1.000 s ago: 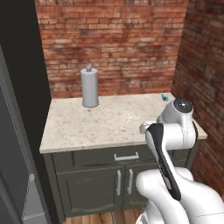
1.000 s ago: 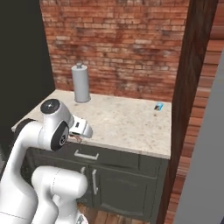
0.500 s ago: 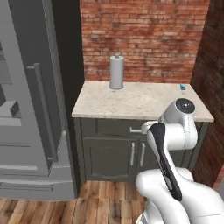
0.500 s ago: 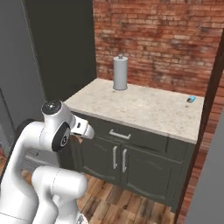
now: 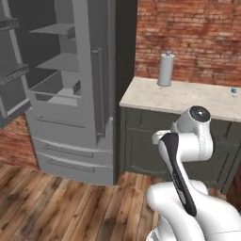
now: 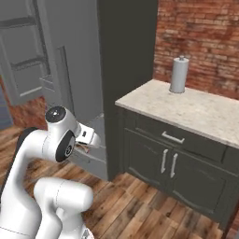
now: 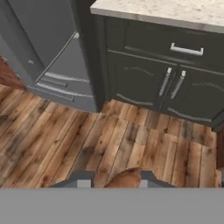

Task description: Place the mushrooms inside the fridge drawer. Close the drawer after placing the vegetables.

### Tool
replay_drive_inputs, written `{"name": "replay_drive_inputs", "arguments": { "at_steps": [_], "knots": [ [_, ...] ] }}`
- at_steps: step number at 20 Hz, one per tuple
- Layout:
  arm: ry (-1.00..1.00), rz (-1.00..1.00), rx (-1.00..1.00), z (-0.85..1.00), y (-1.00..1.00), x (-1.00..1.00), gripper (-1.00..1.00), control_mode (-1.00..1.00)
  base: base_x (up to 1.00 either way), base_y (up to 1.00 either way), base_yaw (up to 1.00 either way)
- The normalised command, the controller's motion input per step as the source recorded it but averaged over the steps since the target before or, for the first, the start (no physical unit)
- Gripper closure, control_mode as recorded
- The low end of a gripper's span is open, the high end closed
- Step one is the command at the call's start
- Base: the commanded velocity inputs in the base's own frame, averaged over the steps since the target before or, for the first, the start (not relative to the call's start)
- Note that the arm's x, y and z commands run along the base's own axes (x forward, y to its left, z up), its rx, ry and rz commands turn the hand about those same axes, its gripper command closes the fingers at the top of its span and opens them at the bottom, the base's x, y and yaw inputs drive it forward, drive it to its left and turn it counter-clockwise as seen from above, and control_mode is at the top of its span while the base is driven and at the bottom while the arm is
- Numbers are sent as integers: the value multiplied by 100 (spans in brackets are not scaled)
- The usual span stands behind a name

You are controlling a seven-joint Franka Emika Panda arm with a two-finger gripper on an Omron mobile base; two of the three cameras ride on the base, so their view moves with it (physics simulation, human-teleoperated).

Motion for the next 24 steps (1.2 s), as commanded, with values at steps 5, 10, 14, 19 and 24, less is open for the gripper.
{"name": "replay_drive_inputs", "arguments": {
  "at_steps": [5,10,14,19,24],
  "knots": [
    [0,0,0,0,0,0,100,100,-15,91,37],
    [0,0,0,0,0,0,100,100,9,69,37],
    [0,0,0,0,0,0,100,100,29,31,39],
    [0,0,0,0,0,0,100,100,62,23,19],
    [0,0,0,0,0,0,100,100,69,31,-1]
  ]
}}
